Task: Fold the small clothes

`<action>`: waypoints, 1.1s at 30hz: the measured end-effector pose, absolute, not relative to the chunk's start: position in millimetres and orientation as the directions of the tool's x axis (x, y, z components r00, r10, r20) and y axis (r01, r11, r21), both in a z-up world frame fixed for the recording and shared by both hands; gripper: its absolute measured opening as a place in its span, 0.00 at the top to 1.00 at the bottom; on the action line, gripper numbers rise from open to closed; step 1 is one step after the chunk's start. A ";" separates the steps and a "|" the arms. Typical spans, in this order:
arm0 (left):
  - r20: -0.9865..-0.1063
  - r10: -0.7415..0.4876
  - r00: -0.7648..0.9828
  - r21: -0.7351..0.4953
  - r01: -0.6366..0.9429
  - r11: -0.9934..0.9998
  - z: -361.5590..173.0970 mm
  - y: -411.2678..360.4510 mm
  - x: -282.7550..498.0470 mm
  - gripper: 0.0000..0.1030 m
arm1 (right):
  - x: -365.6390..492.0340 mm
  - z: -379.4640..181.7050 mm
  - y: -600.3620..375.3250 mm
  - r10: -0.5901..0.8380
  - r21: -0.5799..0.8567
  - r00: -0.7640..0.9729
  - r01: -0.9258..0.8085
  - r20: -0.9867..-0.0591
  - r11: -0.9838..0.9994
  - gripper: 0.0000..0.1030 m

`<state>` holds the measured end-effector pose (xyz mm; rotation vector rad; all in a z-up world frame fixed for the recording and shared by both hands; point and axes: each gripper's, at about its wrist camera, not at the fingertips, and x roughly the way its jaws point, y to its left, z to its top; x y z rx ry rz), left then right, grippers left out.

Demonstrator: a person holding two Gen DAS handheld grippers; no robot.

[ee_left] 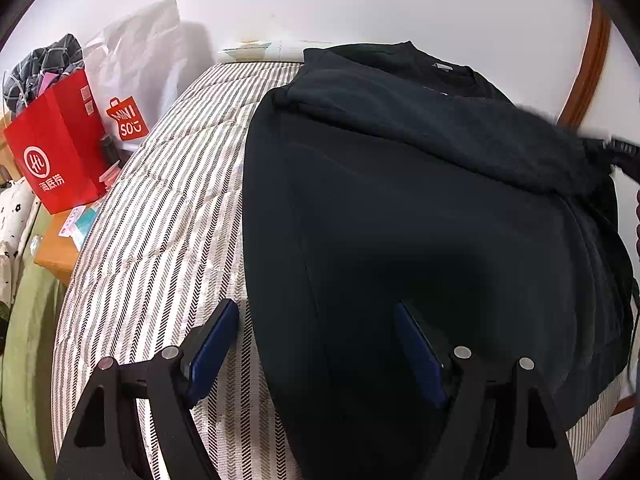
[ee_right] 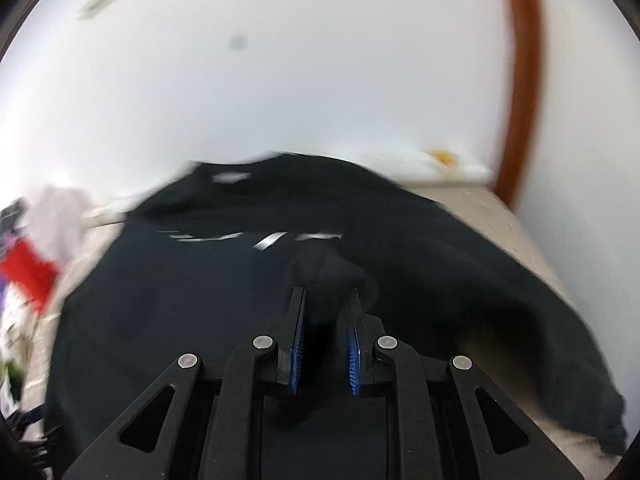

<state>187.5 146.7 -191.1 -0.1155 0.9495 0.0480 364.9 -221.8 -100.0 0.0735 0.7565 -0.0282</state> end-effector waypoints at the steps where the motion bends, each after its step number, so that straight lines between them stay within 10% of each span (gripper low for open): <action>1: -0.815 -0.006 0.579 -0.075 -0.095 0.993 -191.1 146.1 188.0 0.24 | 371.0 -108.1 -238.0 -0.057 0.025 0.695 0.108 -0.717 0.994 0.78; 18: -0.828 0.043 0.559 -0.026 -0.115 0.993 -189.0 134.3 191.3 0.24 | 350.1 -162.6 -235.3 -0.067 -0.068 0.614 0.021 -0.787 0.997 0.60; 24: -0.821 0.040 0.570 -0.039 -0.126 0.991 -192.2 138.0 186.3 0.24 | 278.4 -120.6 -287.7 -0.134 -0.078 0.713 0.111 -0.688 0.991 0.31; 33: -0.800 0.066 0.597 -0.023 -0.140 0.990 -196.5 134.5 182.7 0.18 | 271.7 -137.2 -318.6 -0.113 -0.055 0.676 0.108 -0.728 0.993 0.32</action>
